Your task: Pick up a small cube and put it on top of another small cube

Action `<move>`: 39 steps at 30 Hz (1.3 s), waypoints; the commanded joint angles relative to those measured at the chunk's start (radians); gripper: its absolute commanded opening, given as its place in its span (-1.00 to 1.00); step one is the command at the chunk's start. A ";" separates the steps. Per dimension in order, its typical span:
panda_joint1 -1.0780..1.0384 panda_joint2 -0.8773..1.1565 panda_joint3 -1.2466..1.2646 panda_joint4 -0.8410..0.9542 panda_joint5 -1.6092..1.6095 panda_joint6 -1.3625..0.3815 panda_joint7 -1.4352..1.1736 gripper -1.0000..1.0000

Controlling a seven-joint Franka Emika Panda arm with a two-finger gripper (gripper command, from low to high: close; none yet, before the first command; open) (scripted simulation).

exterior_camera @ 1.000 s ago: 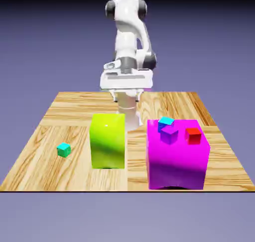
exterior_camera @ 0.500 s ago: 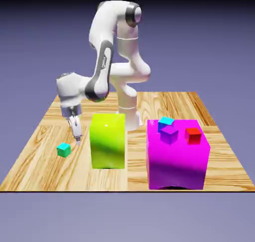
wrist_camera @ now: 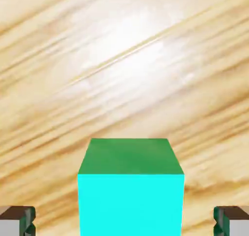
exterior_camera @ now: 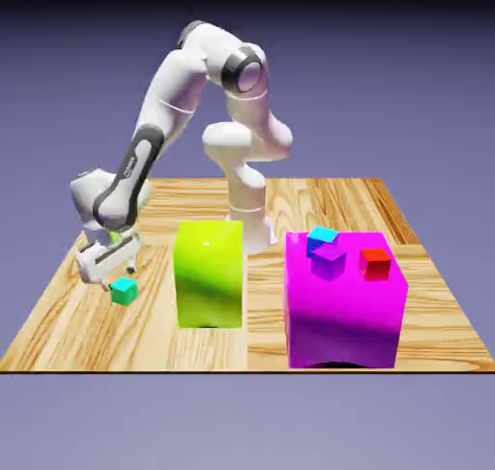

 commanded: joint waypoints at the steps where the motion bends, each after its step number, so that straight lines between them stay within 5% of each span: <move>1: -0.005 0.007 0.007 0.002 0.010 0.002 -0.007 0.00; 2: -0.005 0.007 0.007 0.002 0.010 0.002 -0.007 -1.00; 11: 0.120 -0.191 -0.191 -0.054 -0.261 -0.047 0.172 -1.00; 27: -0.115 -0.529 0.388 0.012 -0.177 -0.212 -0.087 -1.00; 39: 0.136 -0.661 0.691 0.192 -0.699 -0.508 -0.541 -1.00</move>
